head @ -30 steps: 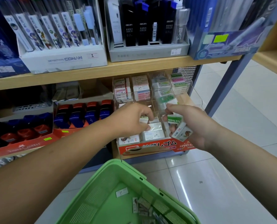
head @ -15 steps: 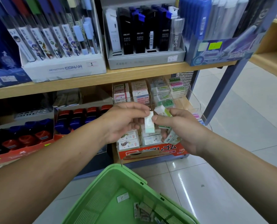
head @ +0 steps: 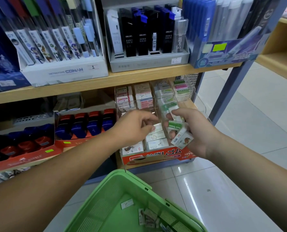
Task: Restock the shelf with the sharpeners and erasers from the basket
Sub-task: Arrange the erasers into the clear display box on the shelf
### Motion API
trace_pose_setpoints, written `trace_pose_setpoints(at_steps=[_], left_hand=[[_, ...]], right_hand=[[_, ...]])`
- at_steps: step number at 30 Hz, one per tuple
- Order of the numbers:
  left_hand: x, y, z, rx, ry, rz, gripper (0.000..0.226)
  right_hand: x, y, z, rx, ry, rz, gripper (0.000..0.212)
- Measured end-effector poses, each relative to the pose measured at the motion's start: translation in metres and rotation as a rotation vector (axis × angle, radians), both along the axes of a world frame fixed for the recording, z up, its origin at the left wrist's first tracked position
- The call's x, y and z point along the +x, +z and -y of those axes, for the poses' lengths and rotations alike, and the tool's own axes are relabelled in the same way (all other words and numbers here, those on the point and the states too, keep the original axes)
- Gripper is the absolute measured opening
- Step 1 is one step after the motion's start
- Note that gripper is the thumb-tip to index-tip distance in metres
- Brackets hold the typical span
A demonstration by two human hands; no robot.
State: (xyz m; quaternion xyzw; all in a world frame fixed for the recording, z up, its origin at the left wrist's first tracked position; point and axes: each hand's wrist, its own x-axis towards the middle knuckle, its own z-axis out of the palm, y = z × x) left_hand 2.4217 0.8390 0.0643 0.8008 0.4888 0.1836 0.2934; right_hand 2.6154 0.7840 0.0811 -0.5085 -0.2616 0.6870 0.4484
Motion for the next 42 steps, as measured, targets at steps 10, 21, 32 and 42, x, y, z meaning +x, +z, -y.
trace_pose_setpoints(at_steps=[10, 21, 32, 42], left_hand=[[0.005, -0.01, 0.001, 0.374, -0.052, -0.217, 0.022], [0.031, -0.001, 0.025, -0.029, -0.039, 0.409, 0.023], [0.016, 0.016, 0.023, -0.576, 0.143, 0.784, 0.03], [-0.023, 0.036, -0.001, -0.337, 0.231, 0.424, 0.022]], right_hand=[[-0.003, 0.006, 0.003, -0.058, -0.178, -0.283, 0.042], [-0.006, 0.007, 0.005, -0.053, -0.05, -0.385, 0.033], [-0.002, 0.001, 0.005, 0.113, -0.055, 0.192, 0.026], [-0.018, -0.006, -0.004, 0.112, -0.082, 0.224, 0.025]])
